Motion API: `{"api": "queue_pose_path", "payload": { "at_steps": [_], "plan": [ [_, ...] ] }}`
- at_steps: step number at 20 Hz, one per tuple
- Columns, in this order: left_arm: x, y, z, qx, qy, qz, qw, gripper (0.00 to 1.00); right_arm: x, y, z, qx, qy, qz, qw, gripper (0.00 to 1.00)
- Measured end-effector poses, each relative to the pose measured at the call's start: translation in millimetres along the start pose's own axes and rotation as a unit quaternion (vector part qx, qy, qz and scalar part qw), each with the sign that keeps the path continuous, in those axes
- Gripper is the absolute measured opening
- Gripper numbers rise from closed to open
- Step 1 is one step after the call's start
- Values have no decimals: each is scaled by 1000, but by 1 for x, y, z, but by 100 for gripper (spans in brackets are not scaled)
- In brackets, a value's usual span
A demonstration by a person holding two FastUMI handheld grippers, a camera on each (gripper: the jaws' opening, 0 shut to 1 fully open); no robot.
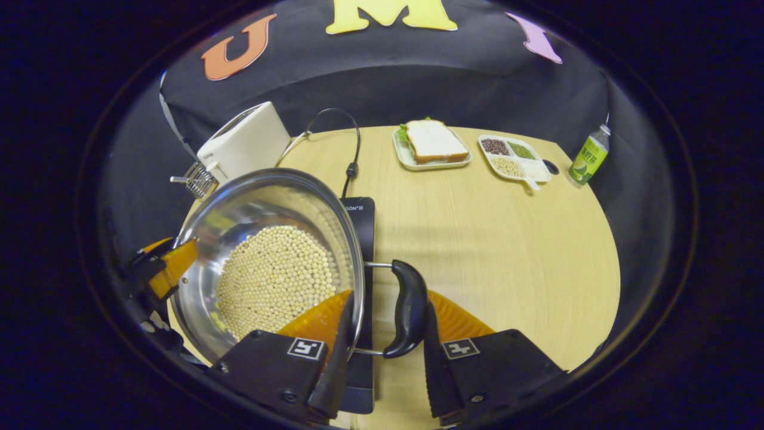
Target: First push the handle of the pot to place it horizontally, then grasp the pot with both hands and set it on the induction cooktop.
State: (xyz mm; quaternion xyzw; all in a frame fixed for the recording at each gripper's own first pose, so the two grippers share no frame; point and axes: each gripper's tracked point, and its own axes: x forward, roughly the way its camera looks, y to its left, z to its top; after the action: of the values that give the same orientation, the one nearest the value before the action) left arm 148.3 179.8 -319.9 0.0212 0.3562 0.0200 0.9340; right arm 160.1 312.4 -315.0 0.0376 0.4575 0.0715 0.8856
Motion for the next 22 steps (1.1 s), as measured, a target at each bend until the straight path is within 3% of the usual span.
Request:
{"api": "queue_pose_path", "payload": {
  "at_steps": [4,8,9,11,15,22],
  "plan": [
    [-2,1,-2,1,-3,-1,1000,58,1,-1,1,4,-2,3,1000,58],
    [1,-5,-10,24,2,-17,1000,71,1,-3,-1,6,-2,6,1000,62],
    [1,-3,-5,36,-12,-11,999,91,3,-6,-4,18,-4,3,1000,72],
    [-7,4,6,57,-48,12,997,97,1,-10,-4,42,-15,11,999,87],
    [-18,7,19,58,-79,26,995,97,-5,-12,4,18,-43,12,999,100],
    [-33,2,26,45,-89,33,994,97,-22,-10,13,-20,-73,17,997,96]
  ]
}}
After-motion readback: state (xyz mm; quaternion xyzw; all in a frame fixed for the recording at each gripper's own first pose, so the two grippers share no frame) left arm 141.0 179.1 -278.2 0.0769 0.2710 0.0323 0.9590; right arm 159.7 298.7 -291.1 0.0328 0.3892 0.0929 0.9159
